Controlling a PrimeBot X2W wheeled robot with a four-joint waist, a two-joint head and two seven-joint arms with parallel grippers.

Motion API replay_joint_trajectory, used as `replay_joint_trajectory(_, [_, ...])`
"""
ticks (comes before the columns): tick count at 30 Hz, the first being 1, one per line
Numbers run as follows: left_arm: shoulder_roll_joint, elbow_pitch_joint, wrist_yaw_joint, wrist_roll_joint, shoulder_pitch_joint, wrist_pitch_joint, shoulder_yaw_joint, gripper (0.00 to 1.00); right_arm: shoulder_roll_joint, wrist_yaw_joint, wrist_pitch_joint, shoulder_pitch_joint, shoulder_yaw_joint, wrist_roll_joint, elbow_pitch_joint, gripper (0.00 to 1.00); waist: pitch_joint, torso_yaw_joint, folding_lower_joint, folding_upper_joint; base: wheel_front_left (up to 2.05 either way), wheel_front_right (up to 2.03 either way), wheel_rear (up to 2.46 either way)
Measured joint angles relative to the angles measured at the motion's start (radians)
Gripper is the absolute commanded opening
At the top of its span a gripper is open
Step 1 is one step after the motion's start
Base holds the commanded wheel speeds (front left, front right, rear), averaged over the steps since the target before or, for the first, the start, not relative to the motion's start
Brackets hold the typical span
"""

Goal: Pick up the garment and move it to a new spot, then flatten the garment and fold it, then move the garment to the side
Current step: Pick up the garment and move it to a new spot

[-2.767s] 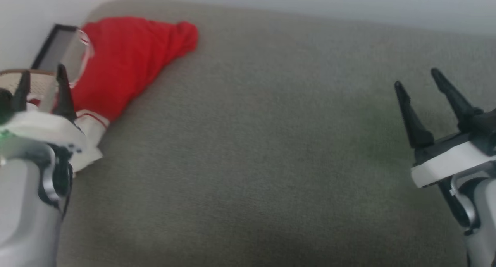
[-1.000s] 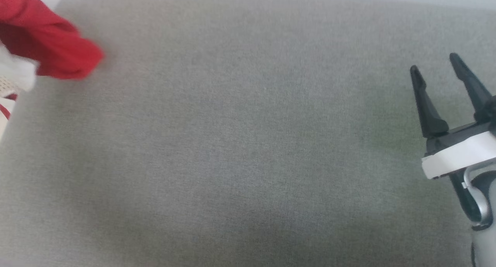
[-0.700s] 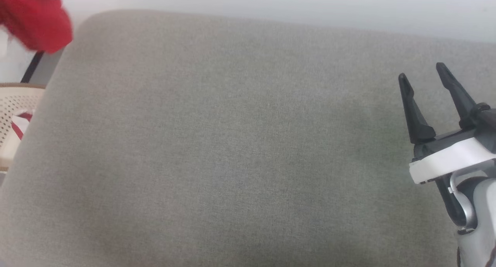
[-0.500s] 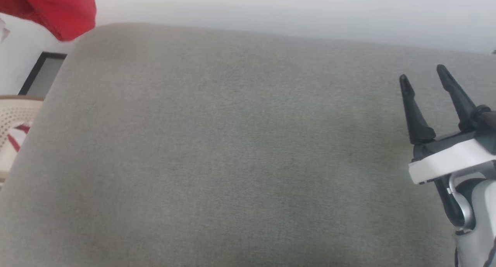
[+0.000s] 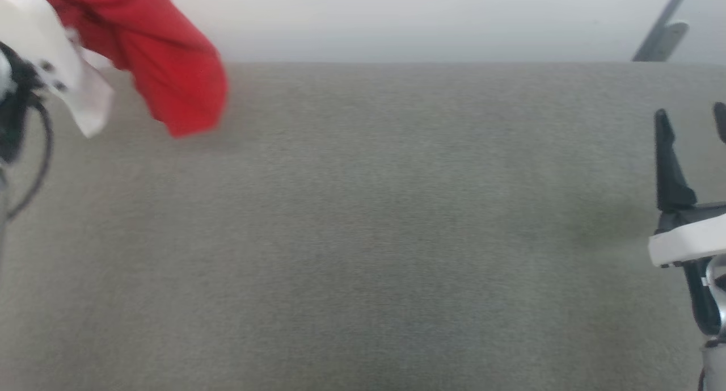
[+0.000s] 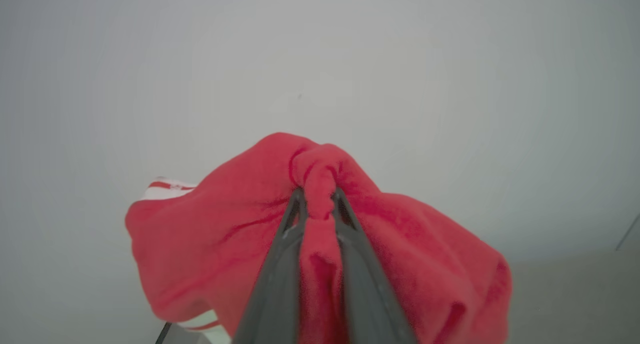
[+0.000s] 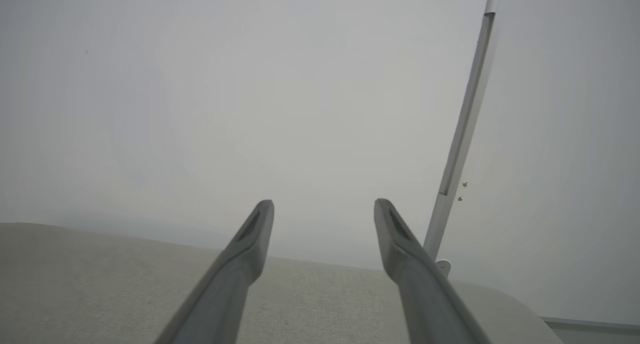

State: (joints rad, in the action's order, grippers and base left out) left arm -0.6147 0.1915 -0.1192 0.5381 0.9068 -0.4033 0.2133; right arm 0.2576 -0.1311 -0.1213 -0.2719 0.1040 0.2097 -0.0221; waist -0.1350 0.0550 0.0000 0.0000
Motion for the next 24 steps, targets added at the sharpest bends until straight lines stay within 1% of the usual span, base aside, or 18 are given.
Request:
replay_joint_trajectory(1, [0.001, -0.051, -0.016, 0.0, -0.027, -0.02, 0.003, 0.0, -0.001, 0.0, -0.002, 0.002, 0.011, 0.0, -0.005, 1.0, 0.0, -0.012, -0.0001, 0.0, 0.0, 0.0, 0.0])
replay_joint_trajectory(2, [0.002, -0.135, -0.04, 0.005, -0.074, -0.06, 0.012, 0.0, -0.005, 0.0, -0.006, 0.005, 0.034, -0.005, -0.009, 1.0, -0.001, -0.037, 0.0, 0.0, 0.0, 0.0, 0.0])
replay_joint_trajectory(5, [0.009, -0.25, -0.078, 0.006, -0.128, -0.111, 0.029, 0.0, -0.012, 0.0, -0.011, 0.013, 0.064, -0.01, -0.014, 1.0, -0.002, -0.073, 0.0, 0.0, 0.0, 0.0, 0.0])
replay_joint_trajectory(7, [0.019, -0.312, -0.098, 0.006, -0.151, -0.137, 0.043, 0.0, -0.017, 0.0, -0.013, 0.017, 0.075, -0.015, -0.016, 1.0, -0.005, -0.098, 0.0, 0.0, 0.0, 0.0, 0.0])
replay_joint_trajectory(11, [0.036, -0.396, -0.12, 0.004, -0.188, -0.178, 0.078, 0.0, -0.032, 0.0, -0.023, 0.018, 0.094, -0.016, -0.024, 1.0, -0.016, -0.145, 0.0, 0.0, 0.0, 0.0, 0.0])
replay_joint_trajectory(15, [0.068, -0.446, -0.14, -0.001, -0.215, -0.207, 0.126, 0.0, -0.042, 0.0, -0.034, 0.018, 0.1, -0.017, -0.041, 1.0, -0.033, -0.185, 0.0, 0.0, 0.0, 0.0, 0.0])
replay_joint_trajectory(17, [0.077, -0.454, -0.142, -0.003, -0.231, -0.217, 0.145, 0.0, -0.047, 0.0, -0.04, 0.018, 0.1, -0.018, -0.049, 1.0, -0.044, -0.201, -0.0001, 0.0, 0.0, 0.0, 0.0])
replay_joint_trajectory(19, [0.089, -0.455, -0.153, -0.003, -0.253, -0.223, 0.161, 0.0, -0.057, 0.0, -0.047, 0.018, 0.096, -0.017, -0.057, 1.0, -0.055, -0.217, 0.0, 0.0, 0.0, 0.0, 0.0])
replay_joint_trajectory(24, [0.098, -0.424, -0.173, 0.0, -0.33, -0.24, 0.193, 0.0, -0.071, 0.0, -0.065, 0.017, 0.088, -0.015, -0.087, 1.0, -0.081, -0.25, 0.0, 0.0, 0.0, 0.0, 0.0])
